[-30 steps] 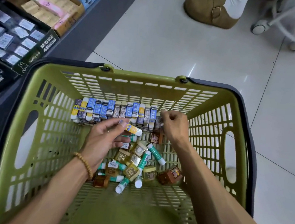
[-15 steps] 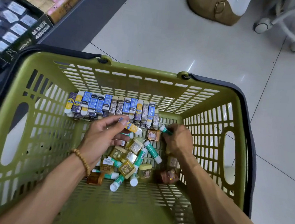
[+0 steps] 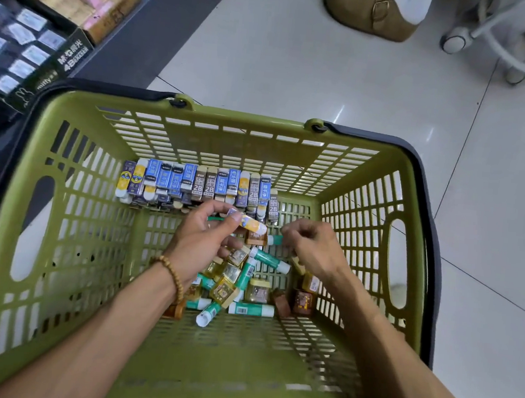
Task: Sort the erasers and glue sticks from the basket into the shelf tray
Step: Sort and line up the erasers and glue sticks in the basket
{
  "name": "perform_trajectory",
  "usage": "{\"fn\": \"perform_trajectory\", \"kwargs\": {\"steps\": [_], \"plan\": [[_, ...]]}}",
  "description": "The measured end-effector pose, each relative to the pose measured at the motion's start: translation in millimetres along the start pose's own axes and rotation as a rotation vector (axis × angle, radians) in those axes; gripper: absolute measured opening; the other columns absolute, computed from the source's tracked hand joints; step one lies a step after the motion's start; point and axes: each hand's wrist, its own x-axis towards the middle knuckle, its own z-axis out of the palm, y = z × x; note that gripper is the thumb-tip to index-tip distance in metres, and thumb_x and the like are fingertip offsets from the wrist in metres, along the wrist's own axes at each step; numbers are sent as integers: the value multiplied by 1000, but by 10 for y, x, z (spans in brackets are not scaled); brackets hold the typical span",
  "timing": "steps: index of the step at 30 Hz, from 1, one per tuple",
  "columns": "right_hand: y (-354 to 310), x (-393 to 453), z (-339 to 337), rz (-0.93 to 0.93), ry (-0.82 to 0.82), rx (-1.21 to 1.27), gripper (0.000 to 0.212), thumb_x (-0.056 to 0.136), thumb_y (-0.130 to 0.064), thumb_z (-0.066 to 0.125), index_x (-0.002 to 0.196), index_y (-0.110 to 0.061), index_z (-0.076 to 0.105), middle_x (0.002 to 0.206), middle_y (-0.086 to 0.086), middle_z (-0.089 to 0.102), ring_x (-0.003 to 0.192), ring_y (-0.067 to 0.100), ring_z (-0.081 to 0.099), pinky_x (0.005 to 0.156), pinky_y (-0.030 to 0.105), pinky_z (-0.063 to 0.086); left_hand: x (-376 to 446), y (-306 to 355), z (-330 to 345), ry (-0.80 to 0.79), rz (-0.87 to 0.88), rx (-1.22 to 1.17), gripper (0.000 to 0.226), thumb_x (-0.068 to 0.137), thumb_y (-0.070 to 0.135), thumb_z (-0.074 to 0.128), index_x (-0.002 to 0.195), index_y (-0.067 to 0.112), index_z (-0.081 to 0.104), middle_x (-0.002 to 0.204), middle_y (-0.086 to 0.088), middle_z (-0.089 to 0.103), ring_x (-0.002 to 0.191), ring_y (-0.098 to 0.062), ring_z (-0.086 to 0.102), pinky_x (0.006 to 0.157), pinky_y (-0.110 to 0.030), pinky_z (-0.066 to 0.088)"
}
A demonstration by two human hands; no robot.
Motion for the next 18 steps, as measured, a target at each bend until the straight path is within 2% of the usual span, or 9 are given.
{"fn": "perform_trajectory", "kwargs": {"steps": [3,6,9,11,14,16,18], "plan": [[-158,-100,-49,43,-116,259,20,93,-26,67,89,-8,74,84,1,73,67,9,61,59,24,52,0,-8,123,1,-14,27,15,91,23,62,104,16,58,93,-7,69,70,-15,65,51,-20,49],[-196,-112,-37,0,-201,343,15,87,-11,73,99,-1,74,78,3,71,61,9,59,58,24,53,2,-14,213,-25,-32,31,16,91,22,63,105,14,59,86,-5,70,68,-15,62,47,-19,45],[-200,-86,-68,7,-220,348,8,87,-7,73,93,-3,74,77,4,71,57,9,54,55,24,49,-3,-4,209,-52,-61,26,16,92,19,63,105,11,60,90,-8,71,66,-14,60,49,-21,45],[-167,-22,-108,77,-105,421,3,87,-6,72,84,-4,72,78,6,71,55,10,53,54,27,46,-11,0,177,-59,-99,9,11,97,13,54,106,10,60,98,-13,69,63,-13,59,50,-21,44],[-128,131,-92,148,143,468,15,88,-2,69,74,-1,68,62,4,65,51,12,48,50,23,43,-15,-4,108,-53,-117,48,27,100,8,45,124,11,55,104,-13,64,65,-11,55,52,-21,43],[-148,241,2,170,218,503,19,89,-4,70,71,-3,68,58,3,60,49,11,48,48,20,42,-23,-10,61,-86,-129,73,37,99,10,46,136,10,47,104,-11,60,65,-9,51,50,-18,41],[-164,360,118,197,265,484,19,88,-8,72,69,-8,70,59,-3,63,52,9,54,50,21,43,-27,-16,24,-100,-139,82,41,99,9,46,140,7,45,103,-10,59,65,-9,50,49,-18,41]]}}
